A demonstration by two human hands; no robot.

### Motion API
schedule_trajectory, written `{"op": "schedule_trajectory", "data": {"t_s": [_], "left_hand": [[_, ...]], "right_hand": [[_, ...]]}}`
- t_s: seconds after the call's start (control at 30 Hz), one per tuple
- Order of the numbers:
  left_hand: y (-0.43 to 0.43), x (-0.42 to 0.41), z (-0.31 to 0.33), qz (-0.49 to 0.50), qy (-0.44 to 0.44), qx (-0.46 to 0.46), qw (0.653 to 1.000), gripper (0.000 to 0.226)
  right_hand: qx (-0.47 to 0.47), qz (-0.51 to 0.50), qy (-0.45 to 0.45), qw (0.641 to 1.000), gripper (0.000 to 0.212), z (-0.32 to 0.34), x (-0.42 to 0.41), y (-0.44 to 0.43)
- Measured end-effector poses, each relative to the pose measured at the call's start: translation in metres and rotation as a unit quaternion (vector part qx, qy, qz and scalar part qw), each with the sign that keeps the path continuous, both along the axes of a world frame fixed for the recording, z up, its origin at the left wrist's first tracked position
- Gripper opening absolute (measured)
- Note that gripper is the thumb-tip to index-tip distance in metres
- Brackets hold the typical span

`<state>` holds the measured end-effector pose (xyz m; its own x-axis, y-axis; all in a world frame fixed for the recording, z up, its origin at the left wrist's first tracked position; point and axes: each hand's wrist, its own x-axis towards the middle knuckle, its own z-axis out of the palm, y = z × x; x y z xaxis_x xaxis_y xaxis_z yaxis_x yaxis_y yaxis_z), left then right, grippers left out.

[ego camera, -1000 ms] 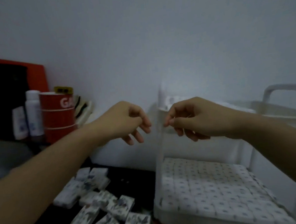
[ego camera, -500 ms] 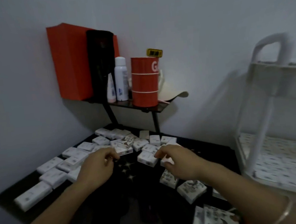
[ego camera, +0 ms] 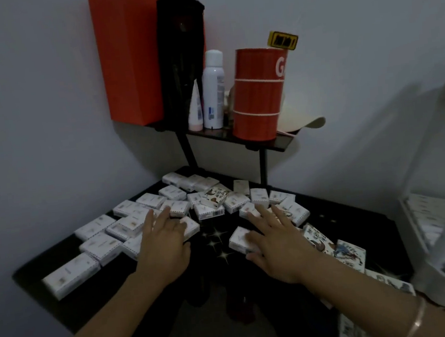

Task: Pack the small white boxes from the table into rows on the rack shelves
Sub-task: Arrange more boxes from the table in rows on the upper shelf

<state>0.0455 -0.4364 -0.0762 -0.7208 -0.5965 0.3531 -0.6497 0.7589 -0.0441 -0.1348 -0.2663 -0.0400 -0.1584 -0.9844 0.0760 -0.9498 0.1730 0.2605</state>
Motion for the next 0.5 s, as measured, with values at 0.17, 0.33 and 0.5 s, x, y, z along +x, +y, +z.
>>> {"op": "schedule_trajectory", "data": {"t_s": [0.17, 0.33, 0.5], "left_hand": [[0.027, 0.009, 0.008, -0.145, 0.145, 0.184, 0.961, 0.020], [0.040, 0.011, 0.022, -0.140, 0.161, 0.318, 0.924, 0.025], [0.050, 0.014, 0.020, -0.071, 0.041, 0.279, 0.957, 0.031]], "right_hand": [[-0.037, 0.033, -0.173, 0.984, 0.015, 0.006, 0.014, 0.028], [0.003, -0.038, -0.259, 0.965, 0.054, 0.008, 0.016, 0.038], [0.043, -0.007, -0.179, 0.983, 0.056, 0.007, 0.027, 0.041]]}}
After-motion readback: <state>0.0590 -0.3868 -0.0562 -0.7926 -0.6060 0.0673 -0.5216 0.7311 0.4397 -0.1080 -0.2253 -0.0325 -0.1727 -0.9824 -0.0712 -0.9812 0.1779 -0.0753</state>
